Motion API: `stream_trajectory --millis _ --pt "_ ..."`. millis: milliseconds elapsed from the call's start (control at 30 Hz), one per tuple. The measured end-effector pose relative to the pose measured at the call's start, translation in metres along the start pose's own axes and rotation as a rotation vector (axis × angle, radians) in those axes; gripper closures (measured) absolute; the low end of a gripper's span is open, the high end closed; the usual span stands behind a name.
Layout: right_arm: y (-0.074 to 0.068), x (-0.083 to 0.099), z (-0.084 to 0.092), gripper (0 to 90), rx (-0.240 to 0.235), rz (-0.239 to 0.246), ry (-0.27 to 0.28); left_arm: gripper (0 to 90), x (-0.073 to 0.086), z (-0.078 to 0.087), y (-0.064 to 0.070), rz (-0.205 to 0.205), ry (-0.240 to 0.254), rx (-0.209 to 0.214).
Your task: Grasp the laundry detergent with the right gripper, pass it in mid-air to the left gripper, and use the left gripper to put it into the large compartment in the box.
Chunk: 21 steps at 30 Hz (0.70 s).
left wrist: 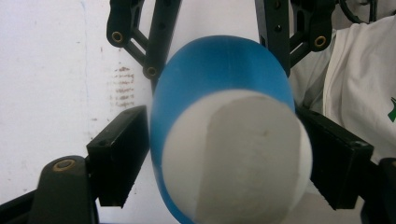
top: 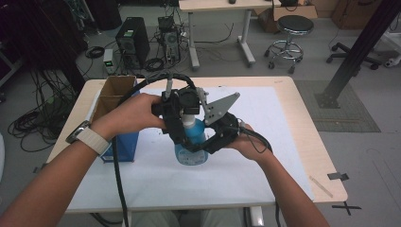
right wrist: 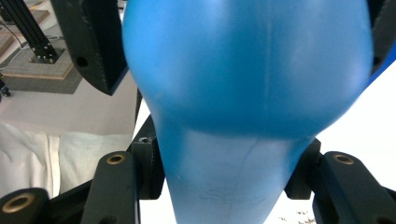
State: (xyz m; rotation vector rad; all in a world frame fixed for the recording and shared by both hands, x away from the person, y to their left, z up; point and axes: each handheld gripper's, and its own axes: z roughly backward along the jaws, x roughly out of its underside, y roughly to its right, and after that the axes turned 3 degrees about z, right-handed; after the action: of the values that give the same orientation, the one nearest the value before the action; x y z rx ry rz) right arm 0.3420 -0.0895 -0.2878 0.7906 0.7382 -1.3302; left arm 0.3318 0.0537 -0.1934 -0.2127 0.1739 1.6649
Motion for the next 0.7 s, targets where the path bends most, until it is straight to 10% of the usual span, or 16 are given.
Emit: stream_trajectory --millis 700 --pt "-0.0014 0.0001 -0.0011 45.2 0.000 0.003 -0.005 34.0 0.0000 0.0006 0.0022 -0.019 0.002 -0.002"
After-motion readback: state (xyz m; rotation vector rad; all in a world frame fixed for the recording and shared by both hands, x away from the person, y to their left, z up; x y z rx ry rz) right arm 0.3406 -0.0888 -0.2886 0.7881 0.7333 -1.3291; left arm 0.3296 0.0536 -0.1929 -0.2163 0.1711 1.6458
